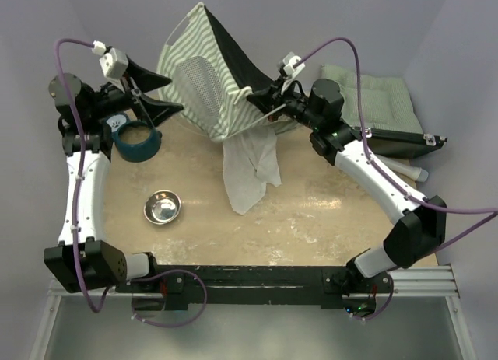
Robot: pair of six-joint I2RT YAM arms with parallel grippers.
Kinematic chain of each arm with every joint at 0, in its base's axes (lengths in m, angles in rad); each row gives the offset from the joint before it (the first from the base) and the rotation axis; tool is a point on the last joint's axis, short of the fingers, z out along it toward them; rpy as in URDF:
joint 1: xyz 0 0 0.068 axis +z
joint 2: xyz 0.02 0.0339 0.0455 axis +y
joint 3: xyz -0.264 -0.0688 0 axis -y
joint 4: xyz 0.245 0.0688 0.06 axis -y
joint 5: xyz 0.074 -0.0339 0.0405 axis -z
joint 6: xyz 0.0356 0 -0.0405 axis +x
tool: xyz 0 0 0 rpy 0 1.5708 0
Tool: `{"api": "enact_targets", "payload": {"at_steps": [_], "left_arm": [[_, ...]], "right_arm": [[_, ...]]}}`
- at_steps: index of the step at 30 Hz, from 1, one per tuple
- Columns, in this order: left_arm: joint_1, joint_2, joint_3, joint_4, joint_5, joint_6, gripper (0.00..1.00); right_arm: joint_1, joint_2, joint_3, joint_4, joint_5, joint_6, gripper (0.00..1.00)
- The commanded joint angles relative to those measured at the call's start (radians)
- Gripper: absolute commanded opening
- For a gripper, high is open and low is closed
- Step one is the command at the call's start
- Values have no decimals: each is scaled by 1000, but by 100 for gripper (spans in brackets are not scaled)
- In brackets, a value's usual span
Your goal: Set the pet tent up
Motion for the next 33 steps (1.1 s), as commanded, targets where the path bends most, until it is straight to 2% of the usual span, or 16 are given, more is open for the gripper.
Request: {"api": "enact_targets", "payload": {"at_steps": [1, 2, 4, 7, 11, 16, 18, 24, 27, 33], "left_arm": [[-83, -52, -67, 524, 59, -423, 99], [-89, -43, -66, 665, 60, -546, 99], [-100, -12, -39, 815, 63, -691, 97], [-101, 29, -8, 956, 65, -808, 93], [-100, 31, -20, 1026, 42, -859, 93], [-101, 37, -17, 1027, 36, -874, 94], [-101, 45, -8, 1104, 17, -938, 94], [-109, 43, 110, 1009, -61, -928, 94], [-142, 61, 188, 962, -107, -908, 94], [-236, 130, 401, 759, -190, -833, 90]], "right_arm": [[44, -93, 59, 9, 250, 5, 0], [66, -101, 65, -10, 298, -4, 0], [119, -130, 79, -24, 323, -34, 0], [181, -165, 124, -64, 396, -56, 0], [251, -210, 145, -92, 479, -132, 0], [250, -176, 116, -77, 488, -166, 0], [245, -149, 121, -78, 493, -173, 0], [241, -87, 119, -40, 482, -159, 0], [241, -63, 115, -32, 473, -156, 0], [242, -38, 116, -26, 455, -166, 0]]}}
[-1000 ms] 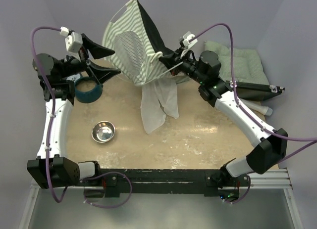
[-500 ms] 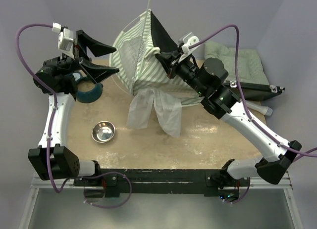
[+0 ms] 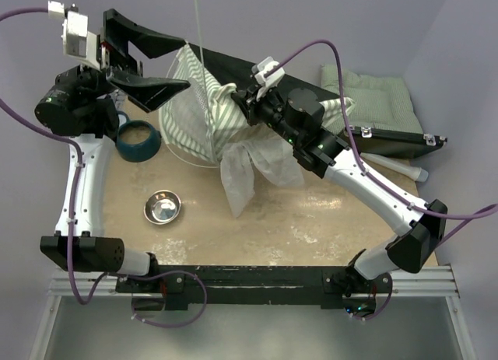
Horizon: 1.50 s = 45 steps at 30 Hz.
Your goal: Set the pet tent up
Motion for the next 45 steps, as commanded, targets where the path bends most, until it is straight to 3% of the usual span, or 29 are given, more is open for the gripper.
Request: {"api": "enact_targets", "payload": {"at_steps": [1, 4, 12, 19, 22, 24, 26, 30, 38, 45], "left_arm": [[-55, 55, 162, -195, -135, 74, 88], [-64, 100, 277, -319, -209, 94, 85], [-162, 221, 581, -451, -268, 152, 77], [-218, 243, 609, -540, -329, 194, 58], [-226, 240, 617, -540, -326, 189, 42], [-232, 233, 620, -545, -326, 191, 19], [-235, 230, 614, -552, -323, 191, 2], [-235, 181, 467, -566, -259, 184, 0], [-195, -1, -107, -552, 7, 241, 0], [-190, -84, -218, -1066, -21, 675, 0]], "right_arm": [[-6, -6, 20, 67, -2, -23, 0], [-5, -6, 20, 66, -2, -23, 0], [-3, -5, 25, 55, -23, -28, 0], [0, -6, 25, 53, -37, -40, 0], [0, -14, 16, 55, -34, -43, 0], [0, -17, 11, 55, -34, -43, 0], [0, -23, 8, 55, -35, -42, 0], [-1, -38, 8, 72, -110, -34, 0], [-69, -86, -24, 177, -356, 128, 0], [-199, -72, -70, 271, -612, 351, 0]]}}
